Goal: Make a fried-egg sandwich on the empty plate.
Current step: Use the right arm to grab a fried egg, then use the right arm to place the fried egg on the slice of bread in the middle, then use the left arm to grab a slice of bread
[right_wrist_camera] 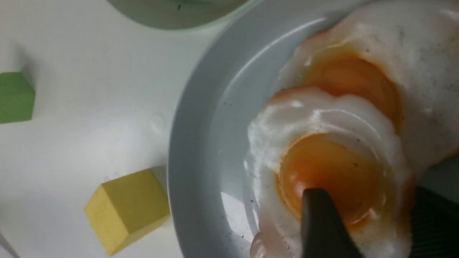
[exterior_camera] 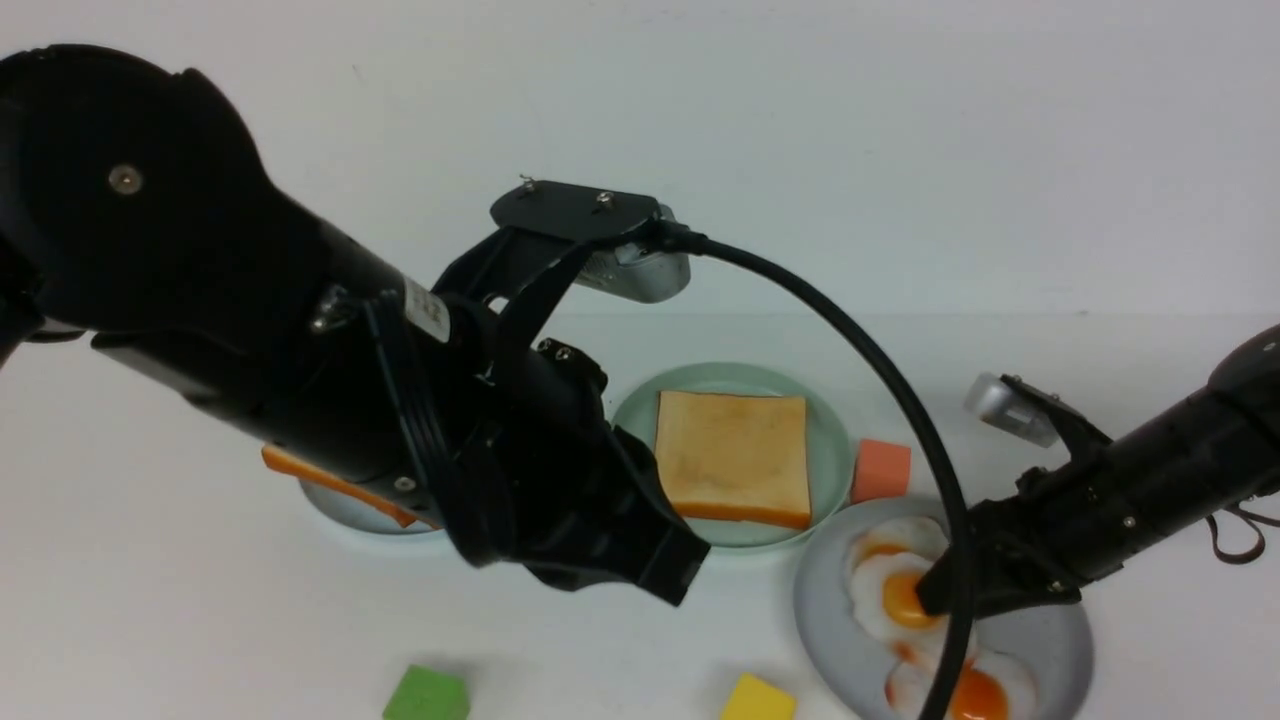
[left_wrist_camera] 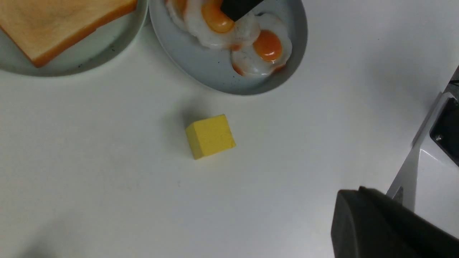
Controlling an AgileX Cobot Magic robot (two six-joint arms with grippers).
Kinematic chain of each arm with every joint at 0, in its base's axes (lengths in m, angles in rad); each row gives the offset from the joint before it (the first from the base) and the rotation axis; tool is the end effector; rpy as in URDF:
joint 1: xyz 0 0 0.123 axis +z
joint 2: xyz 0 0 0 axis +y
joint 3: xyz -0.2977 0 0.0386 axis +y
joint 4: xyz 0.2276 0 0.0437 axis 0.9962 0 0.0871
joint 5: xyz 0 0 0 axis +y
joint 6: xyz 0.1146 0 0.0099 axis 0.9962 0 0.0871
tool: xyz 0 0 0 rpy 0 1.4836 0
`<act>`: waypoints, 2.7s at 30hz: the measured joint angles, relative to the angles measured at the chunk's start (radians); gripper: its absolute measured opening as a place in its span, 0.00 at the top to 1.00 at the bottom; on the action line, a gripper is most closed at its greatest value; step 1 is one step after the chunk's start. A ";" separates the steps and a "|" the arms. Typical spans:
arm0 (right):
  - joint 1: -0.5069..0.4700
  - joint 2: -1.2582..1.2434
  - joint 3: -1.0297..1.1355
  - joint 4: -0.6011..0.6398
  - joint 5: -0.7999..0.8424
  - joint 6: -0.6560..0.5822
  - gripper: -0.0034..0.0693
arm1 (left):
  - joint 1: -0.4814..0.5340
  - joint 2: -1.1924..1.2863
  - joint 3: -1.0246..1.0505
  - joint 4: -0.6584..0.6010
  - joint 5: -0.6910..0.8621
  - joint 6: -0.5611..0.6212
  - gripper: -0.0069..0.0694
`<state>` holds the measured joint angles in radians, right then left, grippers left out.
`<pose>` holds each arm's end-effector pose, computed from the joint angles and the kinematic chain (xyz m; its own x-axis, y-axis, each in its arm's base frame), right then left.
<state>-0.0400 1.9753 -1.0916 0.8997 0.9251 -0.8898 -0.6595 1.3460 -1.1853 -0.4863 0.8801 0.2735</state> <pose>0.3409 0.0584 0.1439 -0.9617 -0.1481 -0.2307 -0.2587 0.7686 0.5851 0.1881 -0.1983 0.3449 -0.6531 0.4457 -0.6122 0.7176 0.6224 -0.3123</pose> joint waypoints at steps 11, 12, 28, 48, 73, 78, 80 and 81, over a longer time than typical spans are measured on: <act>0.000 0.004 -0.005 -0.003 0.027 0.009 0.83 | 0.000 0.000 0.000 0.003 0.002 -0.015 0.93; 0.000 0.005 -0.010 -0.007 0.036 0.009 0.83 | 0.000 0.000 0.000 0.003 0.002 -0.015 0.93; 0.000 -0.051 -0.146 0.018 0.251 0.008 0.83 | 0.000 0.000 0.001 0.052 0.012 -0.022 0.93; 0.171 0.114 -0.513 0.168 0.051 0.256 0.83 | 0.000 0.000 0.001 0.426 -0.121 -0.196 0.93; 0.177 0.241 -0.548 0.106 -0.018 0.241 0.36 | 0.000 0.001 0.001 0.429 -0.093 -0.287 0.93; 0.178 0.075 -0.548 0.020 0.001 0.285 0.18 | 0.000 0.019 0.001 0.410 -0.116 -0.310 0.93; 0.179 0.006 -0.548 -0.050 0.012 0.328 0.16 | 0.000 0.036 0.001 0.392 -0.123 -0.316 0.93; 0.179 -0.042 -0.548 -0.089 0.017 0.349 0.16 | 0.000 0.046 0.001 0.376 -0.123 -0.317 0.93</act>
<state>0.1391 1.9337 -1.6400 0.8105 0.9423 -0.5404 -0.6595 1.3923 -1.1846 -0.1099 0.7566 -0.0431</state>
